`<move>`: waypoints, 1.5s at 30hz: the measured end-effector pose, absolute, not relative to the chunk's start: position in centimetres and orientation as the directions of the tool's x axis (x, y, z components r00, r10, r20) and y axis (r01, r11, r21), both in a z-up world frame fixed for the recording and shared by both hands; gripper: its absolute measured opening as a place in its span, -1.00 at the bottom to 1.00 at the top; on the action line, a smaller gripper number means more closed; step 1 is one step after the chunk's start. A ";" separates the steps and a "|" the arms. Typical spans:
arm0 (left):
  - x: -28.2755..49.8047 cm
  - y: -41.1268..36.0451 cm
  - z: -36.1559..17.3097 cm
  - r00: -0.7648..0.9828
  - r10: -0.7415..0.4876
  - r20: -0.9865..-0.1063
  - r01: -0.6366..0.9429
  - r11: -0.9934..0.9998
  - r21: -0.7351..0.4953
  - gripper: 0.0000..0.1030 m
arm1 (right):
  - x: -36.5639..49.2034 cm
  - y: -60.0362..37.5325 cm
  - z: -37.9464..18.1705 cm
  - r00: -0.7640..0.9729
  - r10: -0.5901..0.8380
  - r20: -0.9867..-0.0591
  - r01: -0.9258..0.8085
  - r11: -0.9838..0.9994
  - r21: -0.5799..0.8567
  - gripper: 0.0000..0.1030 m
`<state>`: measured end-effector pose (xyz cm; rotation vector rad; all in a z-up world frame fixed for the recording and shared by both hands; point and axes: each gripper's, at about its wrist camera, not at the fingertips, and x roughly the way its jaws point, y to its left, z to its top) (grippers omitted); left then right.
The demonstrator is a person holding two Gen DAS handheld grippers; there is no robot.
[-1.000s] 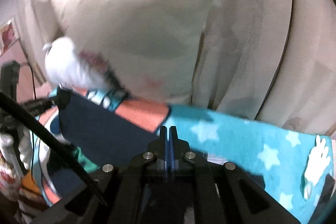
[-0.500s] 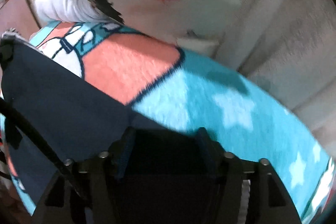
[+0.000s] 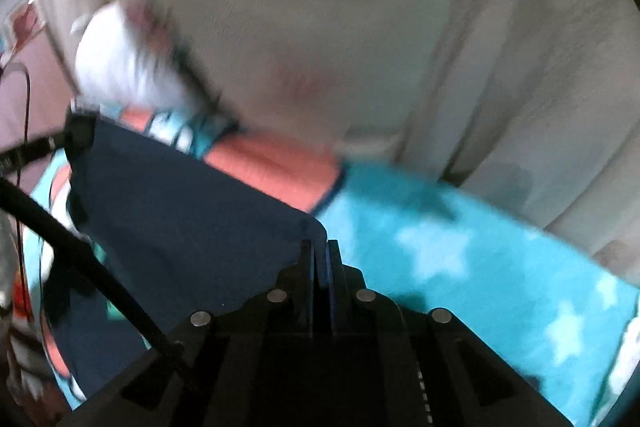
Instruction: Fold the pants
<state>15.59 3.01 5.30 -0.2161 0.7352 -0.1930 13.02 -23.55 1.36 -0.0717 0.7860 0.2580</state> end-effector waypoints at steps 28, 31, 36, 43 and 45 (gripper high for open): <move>1.1 11.7 2.3 0.788 -0.186 -0.587 -0.052 0.929 -0.365 -0.22 | -0.8 -13.0 3.3 0.720 0.283 -0.634 -0.418 0.906 -0.071 0.31; 0.6 12.9 2.2 0.789 -0.175 -0.590 -0.072 0.926 -0.371 -0.22 | 6.0 -10.0 1.9 0.702 0.211 -0.680 -0.391 0.912 -0.120 0.31; -0.7 15.5 2.4 0.808 -0.139 -0.572 -0.111 0.918 -0.381 -0.22 | 15.8 -8.9 -1.8 0.598 0.106 -0.794 -0.266 0.961 -0.072 -0.07; -0.9 18.8 1.5 0.814 -0.118 -0.569 -0.156 0.898 -0.410 -0.21 | 13.9 -9.6 1.0 0.652 0.163 -0.740 -0.260 0.965 -0.017 -0.89; -0.8 19.2 1.1 0.812 -0.120 -0.571 -0.162 0.894 -0.418 -0.21 | 11.3 -8.7 2.9 0.684 0.199 -0.702 -0.300 0.954 -0.023 -0.89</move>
